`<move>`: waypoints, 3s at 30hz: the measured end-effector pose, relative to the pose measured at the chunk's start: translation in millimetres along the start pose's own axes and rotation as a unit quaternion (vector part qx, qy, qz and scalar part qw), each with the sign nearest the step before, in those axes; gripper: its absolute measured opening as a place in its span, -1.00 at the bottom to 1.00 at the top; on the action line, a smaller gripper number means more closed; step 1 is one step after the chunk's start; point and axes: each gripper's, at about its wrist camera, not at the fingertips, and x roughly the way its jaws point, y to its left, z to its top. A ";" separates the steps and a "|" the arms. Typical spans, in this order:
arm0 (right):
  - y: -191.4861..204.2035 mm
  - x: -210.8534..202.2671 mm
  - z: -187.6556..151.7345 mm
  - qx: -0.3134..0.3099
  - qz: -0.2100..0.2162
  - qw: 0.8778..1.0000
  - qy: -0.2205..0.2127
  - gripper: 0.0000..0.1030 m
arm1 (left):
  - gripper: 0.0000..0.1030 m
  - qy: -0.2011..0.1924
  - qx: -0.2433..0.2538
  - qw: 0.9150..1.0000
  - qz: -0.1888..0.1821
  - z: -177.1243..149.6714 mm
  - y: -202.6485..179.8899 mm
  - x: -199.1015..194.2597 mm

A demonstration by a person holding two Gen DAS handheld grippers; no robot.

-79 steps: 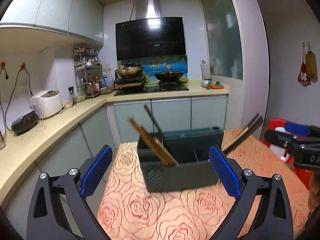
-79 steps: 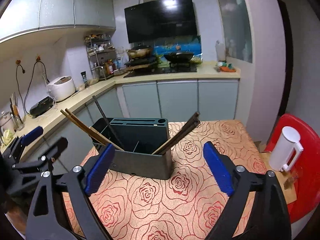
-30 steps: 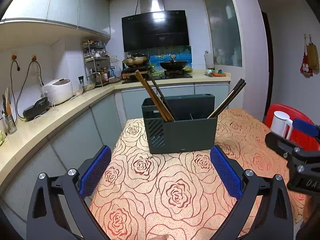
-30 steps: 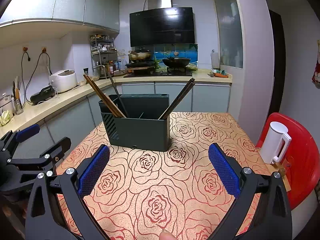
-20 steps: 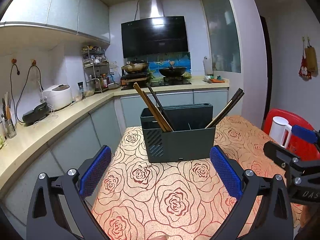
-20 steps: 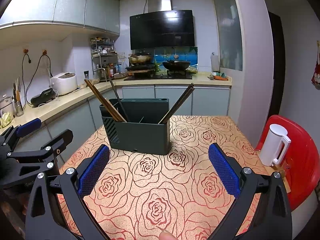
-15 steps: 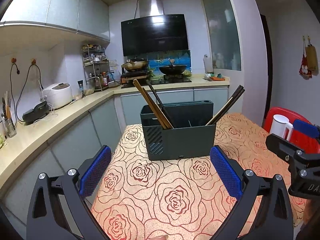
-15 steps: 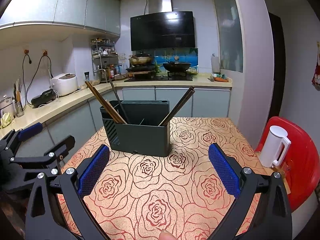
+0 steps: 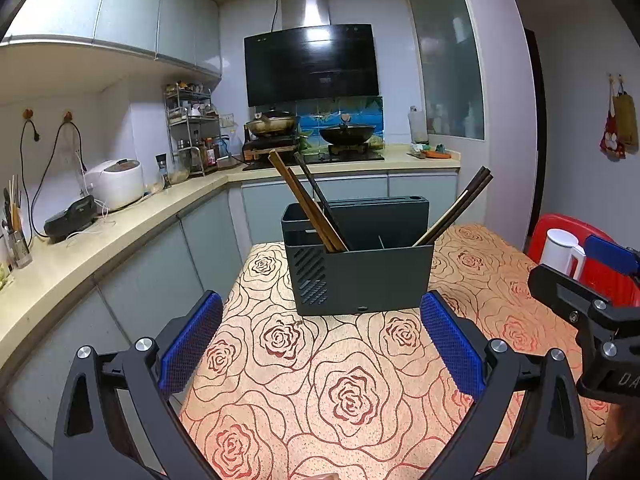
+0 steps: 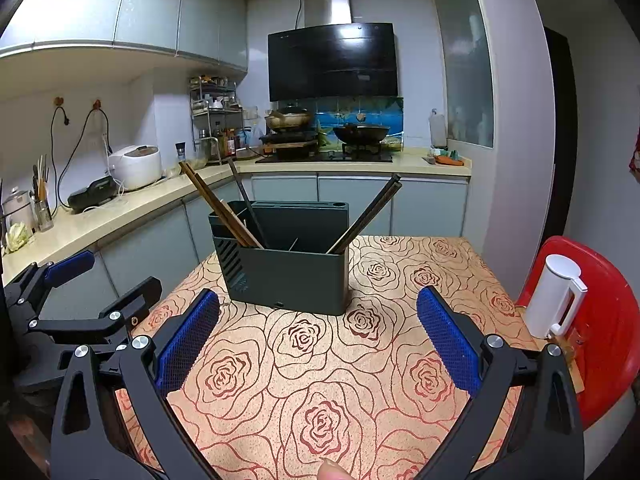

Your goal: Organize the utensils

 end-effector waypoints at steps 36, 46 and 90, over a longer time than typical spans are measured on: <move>-5.3 0.9 -0.4 0.010 -0.001 1.000 -0.001 0.87 | 0.86 0.011 -0.003 1.000 -0.004 -1.8 -0.7 1.0; -8.0 -4.6 2.1 0.016 -0.007 1.000 -0.012 0.87 | 0.86 0.007 -0.021 1.000 0.008 2.4 6.9 -0.4; -8.8 -9.2 4.6 0.019 -0.007 1.000 -0.018 0.87 | 0.86 -0.003 -0.026 1.000 0.013 6.8 9.8 -8.3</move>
